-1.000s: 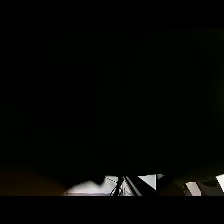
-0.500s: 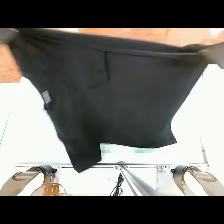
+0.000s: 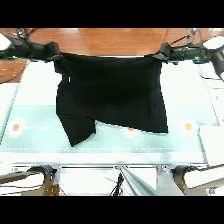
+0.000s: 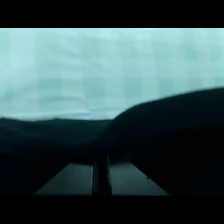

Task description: Fold the shirts.

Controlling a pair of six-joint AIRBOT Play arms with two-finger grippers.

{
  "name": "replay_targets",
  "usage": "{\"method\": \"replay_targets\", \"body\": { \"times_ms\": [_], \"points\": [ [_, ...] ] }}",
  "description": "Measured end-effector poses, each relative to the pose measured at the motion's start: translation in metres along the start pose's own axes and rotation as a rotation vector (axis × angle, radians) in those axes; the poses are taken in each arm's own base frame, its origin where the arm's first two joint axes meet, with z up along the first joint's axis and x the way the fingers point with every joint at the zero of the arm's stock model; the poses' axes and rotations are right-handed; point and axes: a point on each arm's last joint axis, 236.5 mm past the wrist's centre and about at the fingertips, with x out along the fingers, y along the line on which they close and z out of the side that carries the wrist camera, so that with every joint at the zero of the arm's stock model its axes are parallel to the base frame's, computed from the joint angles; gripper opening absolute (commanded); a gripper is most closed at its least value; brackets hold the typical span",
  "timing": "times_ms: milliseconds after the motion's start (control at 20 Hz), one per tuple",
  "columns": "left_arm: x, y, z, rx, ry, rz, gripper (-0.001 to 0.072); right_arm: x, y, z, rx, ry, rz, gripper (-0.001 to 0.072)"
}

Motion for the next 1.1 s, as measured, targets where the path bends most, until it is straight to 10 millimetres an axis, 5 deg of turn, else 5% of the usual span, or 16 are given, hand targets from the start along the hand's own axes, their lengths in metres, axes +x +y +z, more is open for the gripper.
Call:
{"method": "replay_targets", "body": {
  "times_ms": [50,100,250,450,650,800,950,1100],
  "points": [
    [0.014,0.002,-0.007,-0.016,0.029,-0.008,0.0450,0.013,-0.008,0.000,0.052,0.026,0.021,0.0581],
    [0.025,0.001,-0.013,-0.039,0.052,-0.022,0.0698,0.021,-0.011,0.002,0.102,0.042,0.056,0.0632],
    [0.039,0.010,-0.033,-0.093,0.137,-0.029,0.0705,0.014,-0.020,0.008,0.191,0.084,0.134,0.0617],
    [0.017,0.066,-0.073,-0.161,0.326,0.053,0.0704,-0.045,-0.051,-0.008,0.168,0.204,0.101,0.0617],
    [-0.022,0.118,-0.136,-0.285,0.488,0.100,0.0703,-0.113,-0.095,-0.049,0.173,0.261,-0.089,0.0617],
    [-0.039,0.144,-0.192,-0.442,0.523,0.102,0.0702,-0.139,-0.106,-0.097,0.226,0.216,-0.143,0.0617],
    [-0.034,0.142,-0.227,-0.607,0.456,-0.023,0.0702,-0.146,-0.107,-0.159,0.260,0.200,-0.170,0.0617],
    [-0.021,0.134,-0.233,-0.687,0.343,-0.145,0.0700,-0.144,-0.097,-0.202,0.299,0.159,-0.150,0.0617]
  ]
}}
